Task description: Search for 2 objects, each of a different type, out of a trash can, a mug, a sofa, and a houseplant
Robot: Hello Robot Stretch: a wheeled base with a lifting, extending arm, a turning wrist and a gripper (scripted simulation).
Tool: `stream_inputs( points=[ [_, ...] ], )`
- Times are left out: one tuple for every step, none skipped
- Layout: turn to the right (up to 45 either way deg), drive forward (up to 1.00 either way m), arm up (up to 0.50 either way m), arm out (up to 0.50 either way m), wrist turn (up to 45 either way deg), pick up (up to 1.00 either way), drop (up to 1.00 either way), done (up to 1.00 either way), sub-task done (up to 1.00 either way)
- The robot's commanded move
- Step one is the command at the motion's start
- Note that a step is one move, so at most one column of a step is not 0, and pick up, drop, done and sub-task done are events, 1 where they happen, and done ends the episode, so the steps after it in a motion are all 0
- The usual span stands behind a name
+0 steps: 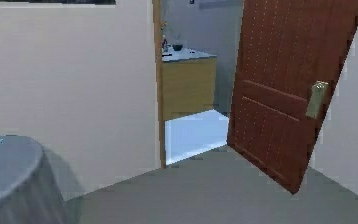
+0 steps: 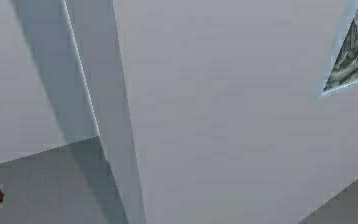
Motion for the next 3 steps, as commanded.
stream_inputs(
  points=[
    [9.0,0.00,0.00,0.00,0.0,0.00,0.00,0.00,0.00],
    [0.0,1.00,0.00,0.00,0.0,0.00,0.00,0.00,0.00],
    [0.0,0.75,0.00,0.00,0.0,0.00,0.00,0.00,0.00]
  ],
)
